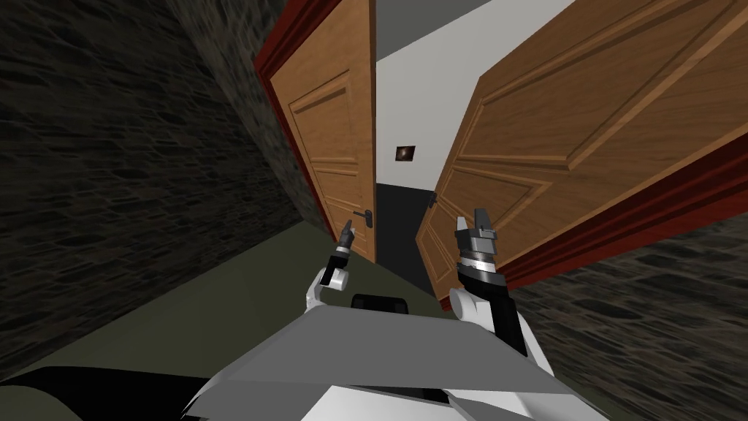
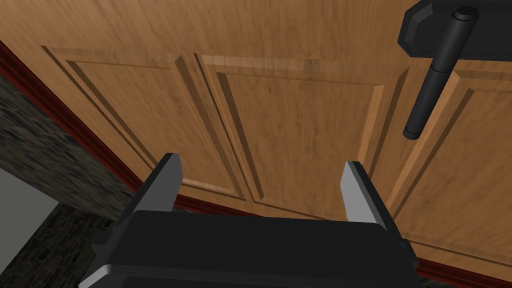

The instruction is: Push the door open

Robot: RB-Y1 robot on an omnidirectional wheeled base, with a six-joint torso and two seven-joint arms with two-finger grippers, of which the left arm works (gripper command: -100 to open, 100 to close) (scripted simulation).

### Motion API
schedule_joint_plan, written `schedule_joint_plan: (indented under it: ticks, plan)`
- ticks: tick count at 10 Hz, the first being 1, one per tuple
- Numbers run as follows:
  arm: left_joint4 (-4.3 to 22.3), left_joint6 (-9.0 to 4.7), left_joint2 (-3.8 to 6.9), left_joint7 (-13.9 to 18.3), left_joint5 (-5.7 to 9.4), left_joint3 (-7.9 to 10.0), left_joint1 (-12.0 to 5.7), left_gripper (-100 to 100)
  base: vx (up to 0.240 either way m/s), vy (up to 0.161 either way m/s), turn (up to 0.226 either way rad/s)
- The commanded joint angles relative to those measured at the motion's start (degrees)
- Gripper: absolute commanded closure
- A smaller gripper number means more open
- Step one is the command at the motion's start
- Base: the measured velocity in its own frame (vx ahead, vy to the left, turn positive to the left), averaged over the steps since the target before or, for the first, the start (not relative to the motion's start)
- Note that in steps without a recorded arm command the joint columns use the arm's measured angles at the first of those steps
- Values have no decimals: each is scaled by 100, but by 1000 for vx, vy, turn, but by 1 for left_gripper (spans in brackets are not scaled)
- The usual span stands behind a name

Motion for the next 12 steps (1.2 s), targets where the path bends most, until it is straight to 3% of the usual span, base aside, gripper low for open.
schedule_joint_plan:
  ticks: [1, 12]
  plan:
    - [210, 39, 1, 44, 1, -71, -110, -100, 56, 113, -67]
    - [1602, 280, 47, 357, 27, -499, -859, -100, 47, 122, -84]
